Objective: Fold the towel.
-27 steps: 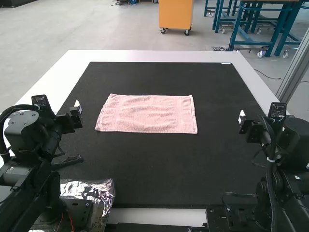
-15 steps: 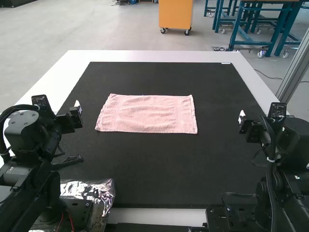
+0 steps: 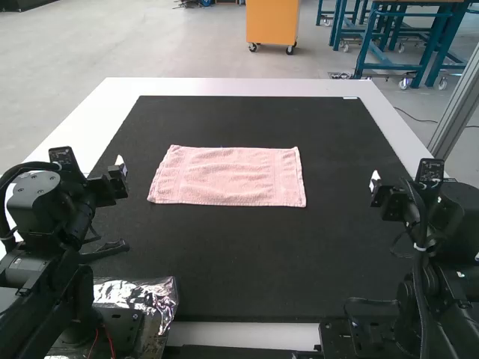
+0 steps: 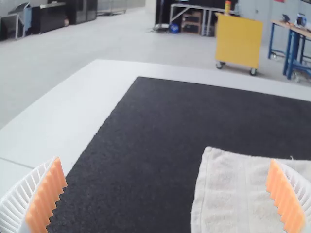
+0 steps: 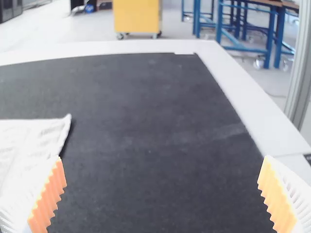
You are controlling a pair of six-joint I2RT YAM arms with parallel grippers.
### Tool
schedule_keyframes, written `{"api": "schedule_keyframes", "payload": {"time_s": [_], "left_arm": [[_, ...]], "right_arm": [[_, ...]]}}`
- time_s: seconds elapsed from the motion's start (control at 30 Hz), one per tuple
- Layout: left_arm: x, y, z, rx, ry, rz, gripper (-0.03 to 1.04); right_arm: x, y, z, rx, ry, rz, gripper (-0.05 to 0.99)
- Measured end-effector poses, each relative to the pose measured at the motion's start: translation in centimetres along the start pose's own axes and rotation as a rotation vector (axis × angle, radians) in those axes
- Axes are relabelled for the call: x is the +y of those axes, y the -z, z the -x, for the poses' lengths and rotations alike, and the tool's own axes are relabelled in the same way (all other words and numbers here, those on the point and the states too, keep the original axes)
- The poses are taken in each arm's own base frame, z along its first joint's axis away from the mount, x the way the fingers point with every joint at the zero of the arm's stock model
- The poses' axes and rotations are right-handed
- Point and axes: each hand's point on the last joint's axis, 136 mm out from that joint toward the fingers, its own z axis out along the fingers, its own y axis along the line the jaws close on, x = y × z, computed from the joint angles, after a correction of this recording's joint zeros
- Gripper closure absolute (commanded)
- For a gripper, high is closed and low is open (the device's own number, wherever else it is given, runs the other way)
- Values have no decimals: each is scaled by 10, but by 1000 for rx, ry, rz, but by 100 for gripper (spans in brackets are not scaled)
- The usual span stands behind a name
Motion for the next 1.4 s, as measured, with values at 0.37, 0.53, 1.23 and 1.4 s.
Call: {"api": "schedule_keyframes", "payload": {"time_s": [0.37,0.53,1.23,1.4], "left_arm": [[0,0,5,-19,1,-2,4],[-2,3,37,-150,-120,0,6],[-26,2,148,-304,-404,-34,9],[-36,-56,135,-69,-322,-66,15]], "right_arm": [[-1,0,15,-61,45,-8,2],[-2,3,39,-158,146,-24,2],[-8,-4,155,-255,286,-69,2],[-2,-53,155,-67,119,9,2]]}}
